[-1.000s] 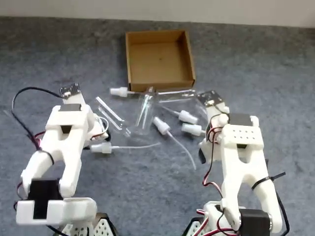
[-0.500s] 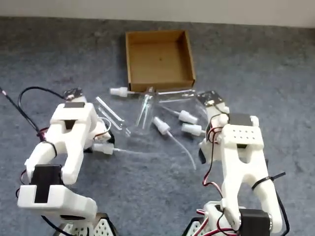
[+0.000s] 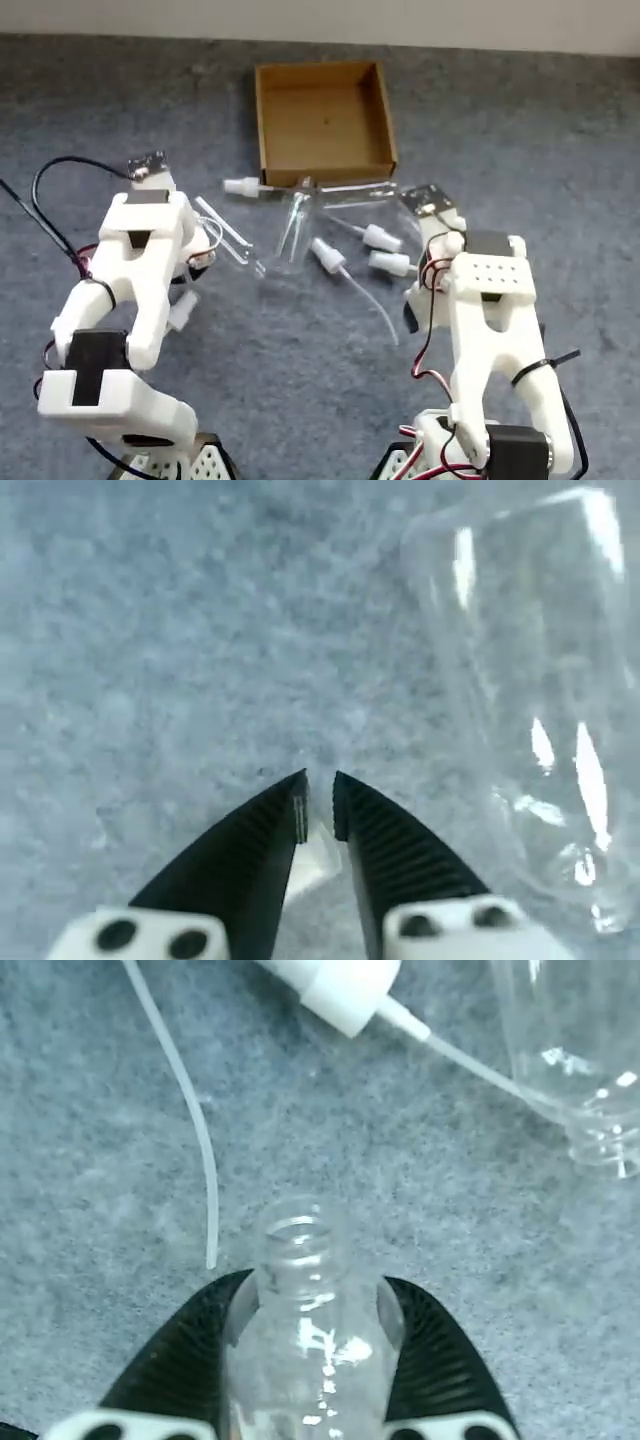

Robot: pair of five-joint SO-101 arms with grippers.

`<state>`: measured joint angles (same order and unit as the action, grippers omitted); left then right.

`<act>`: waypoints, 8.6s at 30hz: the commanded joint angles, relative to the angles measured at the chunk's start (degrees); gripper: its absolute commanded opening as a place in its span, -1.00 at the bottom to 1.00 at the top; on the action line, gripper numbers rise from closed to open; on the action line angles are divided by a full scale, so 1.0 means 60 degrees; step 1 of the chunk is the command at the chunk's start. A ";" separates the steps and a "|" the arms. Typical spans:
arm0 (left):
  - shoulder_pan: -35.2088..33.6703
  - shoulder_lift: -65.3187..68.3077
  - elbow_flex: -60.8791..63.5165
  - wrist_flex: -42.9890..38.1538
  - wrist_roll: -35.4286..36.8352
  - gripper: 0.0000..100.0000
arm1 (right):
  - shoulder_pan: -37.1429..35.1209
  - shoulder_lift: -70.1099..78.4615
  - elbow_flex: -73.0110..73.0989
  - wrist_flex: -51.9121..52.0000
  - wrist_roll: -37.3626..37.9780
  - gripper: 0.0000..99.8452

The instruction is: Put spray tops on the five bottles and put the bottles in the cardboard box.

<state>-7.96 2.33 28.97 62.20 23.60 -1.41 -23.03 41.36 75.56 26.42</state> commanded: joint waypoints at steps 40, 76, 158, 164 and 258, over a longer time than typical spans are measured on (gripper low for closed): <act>0.0095 -0.3451 0.0872 0.1143 -0.8278 -0.99 | -0.1267 -0.0447 -0.0125 0.0007 -0.0044 -0.99; 0.1663 -1.4908 0.3055 -0.3531 0.0542 -0.99 | -0.7216 -0.6571 0.4696 -0.7128 -0.2315 -0.99; 0.0667 -1.7751 0.5927 -0.3824 0.1582 -0.99 | -0.7524 -0.2103 0.3143 -1.0586 -0.3341 -0.99; 0.1722 -1.7722 0.6615 -0.4088 0.1026 -0.99 | -0.7480 -0.3817 0.3245 -1.0308 -0.3341 -0.99; 0.3436 -1.5421 0.7758 -0.5201 -0.2784 -0.68 | -0.6659 -0.6689 0.5326 -0.8755 -0.3326 -0.99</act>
<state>9.89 -89.63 75.82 32.13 7.25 -40.62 -61.89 73.63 24.40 6.64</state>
